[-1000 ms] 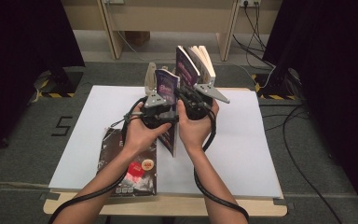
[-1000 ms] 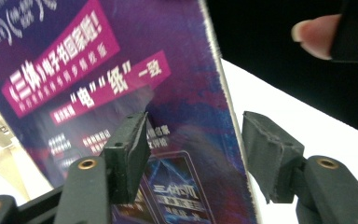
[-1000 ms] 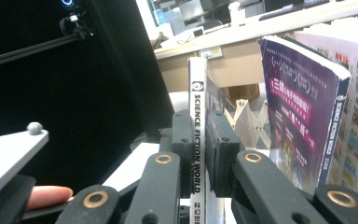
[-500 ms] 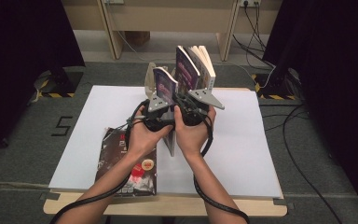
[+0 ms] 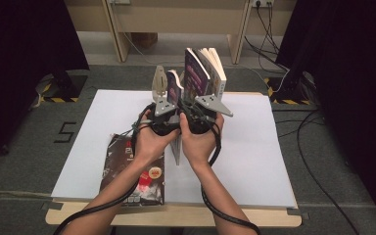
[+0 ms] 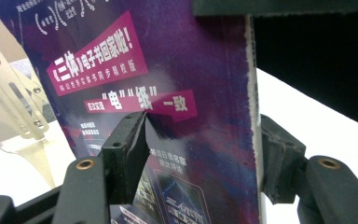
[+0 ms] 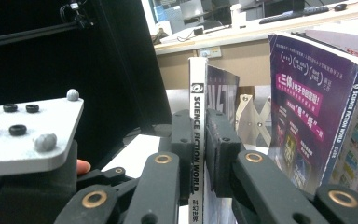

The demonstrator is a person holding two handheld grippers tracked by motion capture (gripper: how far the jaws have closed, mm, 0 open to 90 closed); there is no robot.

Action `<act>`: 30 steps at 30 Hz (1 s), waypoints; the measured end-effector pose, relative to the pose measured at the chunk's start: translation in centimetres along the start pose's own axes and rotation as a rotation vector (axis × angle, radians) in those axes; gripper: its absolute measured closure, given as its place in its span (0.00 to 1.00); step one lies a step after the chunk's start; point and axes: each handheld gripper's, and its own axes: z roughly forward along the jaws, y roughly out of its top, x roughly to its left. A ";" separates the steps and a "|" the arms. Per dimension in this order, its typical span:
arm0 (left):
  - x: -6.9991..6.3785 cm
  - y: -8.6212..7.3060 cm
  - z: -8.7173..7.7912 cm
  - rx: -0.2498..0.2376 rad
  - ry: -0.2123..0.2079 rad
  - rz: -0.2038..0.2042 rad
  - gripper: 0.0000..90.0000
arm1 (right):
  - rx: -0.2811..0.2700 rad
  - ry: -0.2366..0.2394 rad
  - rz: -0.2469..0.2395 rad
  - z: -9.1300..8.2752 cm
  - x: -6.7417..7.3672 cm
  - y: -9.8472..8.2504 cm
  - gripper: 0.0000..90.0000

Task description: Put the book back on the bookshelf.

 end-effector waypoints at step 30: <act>0.2 -1.8 -1.3 0.026 0.057 -0.099 0.84 | 0.047 0.067 -0.086 1.1 1.4 -1.0 0.87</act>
